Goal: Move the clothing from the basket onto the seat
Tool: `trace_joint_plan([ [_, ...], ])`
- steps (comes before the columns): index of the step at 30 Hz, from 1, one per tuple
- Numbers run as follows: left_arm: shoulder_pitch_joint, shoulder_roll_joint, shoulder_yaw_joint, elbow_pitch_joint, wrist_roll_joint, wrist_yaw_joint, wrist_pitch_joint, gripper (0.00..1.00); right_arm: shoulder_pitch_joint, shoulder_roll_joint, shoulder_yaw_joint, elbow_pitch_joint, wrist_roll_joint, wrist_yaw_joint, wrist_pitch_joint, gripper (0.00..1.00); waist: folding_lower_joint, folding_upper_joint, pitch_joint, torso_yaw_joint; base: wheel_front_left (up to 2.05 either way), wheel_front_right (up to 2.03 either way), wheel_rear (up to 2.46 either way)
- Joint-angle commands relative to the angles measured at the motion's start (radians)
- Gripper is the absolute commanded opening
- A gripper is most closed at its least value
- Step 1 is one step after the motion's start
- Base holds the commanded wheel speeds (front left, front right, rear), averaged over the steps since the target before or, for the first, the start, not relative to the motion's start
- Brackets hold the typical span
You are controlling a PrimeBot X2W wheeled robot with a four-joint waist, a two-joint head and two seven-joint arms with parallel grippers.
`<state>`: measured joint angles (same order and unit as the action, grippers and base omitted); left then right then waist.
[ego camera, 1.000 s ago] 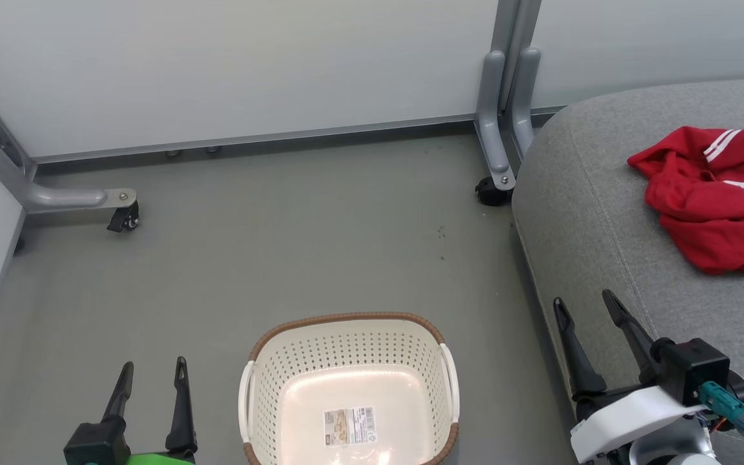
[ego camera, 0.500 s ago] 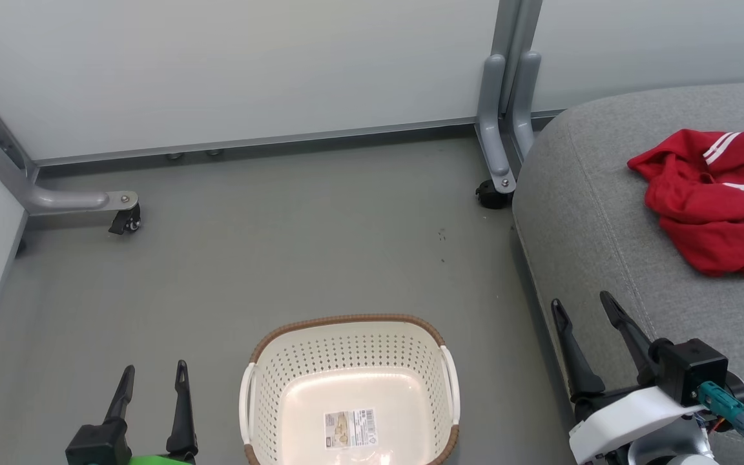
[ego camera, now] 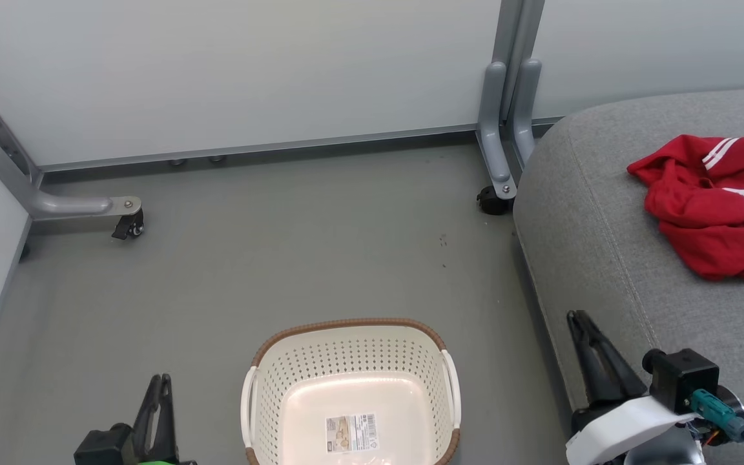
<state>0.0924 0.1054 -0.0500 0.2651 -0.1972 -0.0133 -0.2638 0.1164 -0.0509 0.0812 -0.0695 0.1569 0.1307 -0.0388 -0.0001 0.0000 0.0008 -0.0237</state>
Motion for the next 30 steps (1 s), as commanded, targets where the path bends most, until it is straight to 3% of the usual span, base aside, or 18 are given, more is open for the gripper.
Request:
trace_joint_plan([
  [1,-0.010,-0.001,0.009,-0.003,-0.032,-0.003,0.013,0.00,-0.002,-0.002,0.000,-0.007,0.035,0.000,-0.002,0.00,0.0001,0.0000,0.000,0.000,0.00,0.00,0.00],
  [30,-0.080,-0.019,0.063,-0.014,-0.522,-0.044,0.140,0.00,-0.086,-0.029,-0.034,0.107,0.570,0.000,0.025,0.00,0.0001,0.0000,0.001,0.006,0.00,0.00,0.00],
])
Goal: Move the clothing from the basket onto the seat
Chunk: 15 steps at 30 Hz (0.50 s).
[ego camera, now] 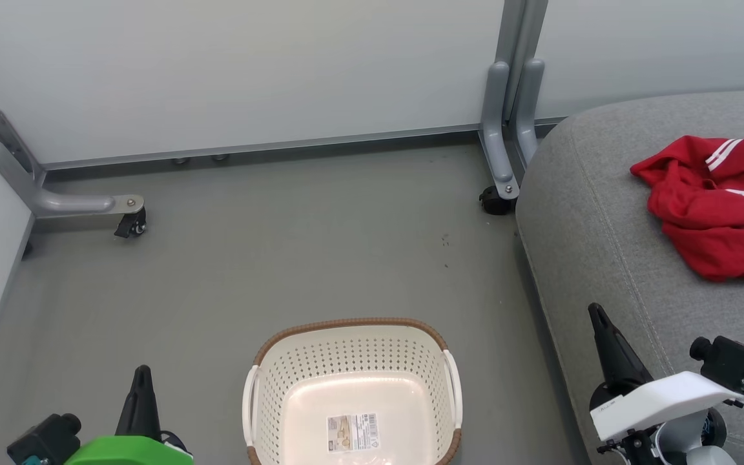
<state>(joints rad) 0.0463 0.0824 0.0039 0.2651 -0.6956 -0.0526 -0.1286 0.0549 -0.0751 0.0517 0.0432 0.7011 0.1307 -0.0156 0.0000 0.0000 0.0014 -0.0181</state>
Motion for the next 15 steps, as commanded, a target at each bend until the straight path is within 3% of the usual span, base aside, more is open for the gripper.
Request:
trace_joint_plan([
  [1,-0.036,0.003,0.011,-0.014,-0.036,-0.006,0.008,0.00,-0.026,-0.006,-0.006,-0.003,0.039,0.000,0.002,0.00,0.0000,0.0000,0.000,0.000,0.00,0.00,0.00],
  [15,-0.062,-0.004,0.031,-0.016,-0.220,-0.022,0.058,0.00,-0.056,-0.011,-0.025,0.038,0.232,0.000,0.018,0.00,0.0000,0.0000,0.000,0.003,0.00,0.00,0.00],
])
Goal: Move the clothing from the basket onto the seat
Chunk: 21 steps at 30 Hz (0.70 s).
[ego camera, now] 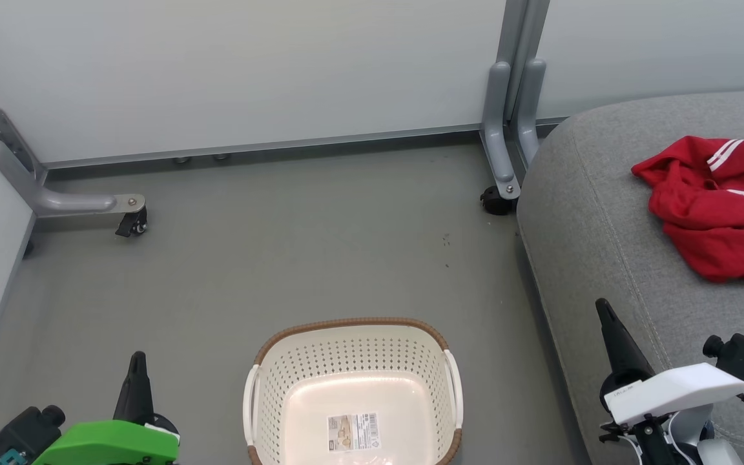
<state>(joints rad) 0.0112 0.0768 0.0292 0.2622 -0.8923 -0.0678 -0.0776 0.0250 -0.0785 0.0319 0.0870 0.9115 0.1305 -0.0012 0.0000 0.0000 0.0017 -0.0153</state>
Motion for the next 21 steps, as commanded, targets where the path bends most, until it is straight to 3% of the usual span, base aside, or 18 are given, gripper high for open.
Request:
trace_joint_plan([
  [1,-0.028,0.001,0.008,-0.013,-0.036,-0.007,0.009,0.00,-0.028,-0.007,-0.007,-0.003,0.036,0.000,0.005,0.00,0.0000,0.0000,0.000,0.000,0.00,0.00,0.00],
  [21,-0.061,-0.008,0.033,-0.016,-0.254,-0.026,0.069,0.00,-0.063,-0.009,-0.035,0.047,0.262,0.000,0.026,0.00,0.0000,0.0000,0.000,0.004,0.00,0.00,0.00],
])
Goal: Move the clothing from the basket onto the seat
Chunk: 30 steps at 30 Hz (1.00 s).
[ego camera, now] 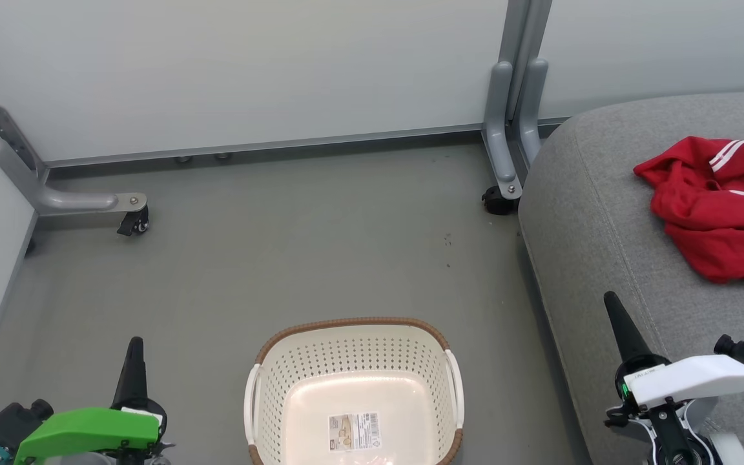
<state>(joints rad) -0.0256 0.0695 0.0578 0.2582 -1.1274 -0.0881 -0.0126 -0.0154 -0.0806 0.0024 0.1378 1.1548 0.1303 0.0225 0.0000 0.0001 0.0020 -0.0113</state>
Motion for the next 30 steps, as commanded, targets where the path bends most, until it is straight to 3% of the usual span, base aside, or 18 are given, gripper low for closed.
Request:
trace_joint_plan([
  [1,-0.026,-0.002,0.006,-0.012,-0.030,-0.007,0.006,0.00,-0.024,-0.007,-0.007,-0.001,0.030,0.001,0.003,0.00,0.0000,-0.0001,0.000,0.000,0.00,0.00,0.00],
  [30,-0.063,-0.010,0.035,-0.014,-0.285,-0.028,0.075,0.00,-0.063,-0.003,-0.046,0.059,0.288,0.001,0.035,0.00,0.0000,-0.0001,0.001,0.006,0.00,0.00,0.00],
])
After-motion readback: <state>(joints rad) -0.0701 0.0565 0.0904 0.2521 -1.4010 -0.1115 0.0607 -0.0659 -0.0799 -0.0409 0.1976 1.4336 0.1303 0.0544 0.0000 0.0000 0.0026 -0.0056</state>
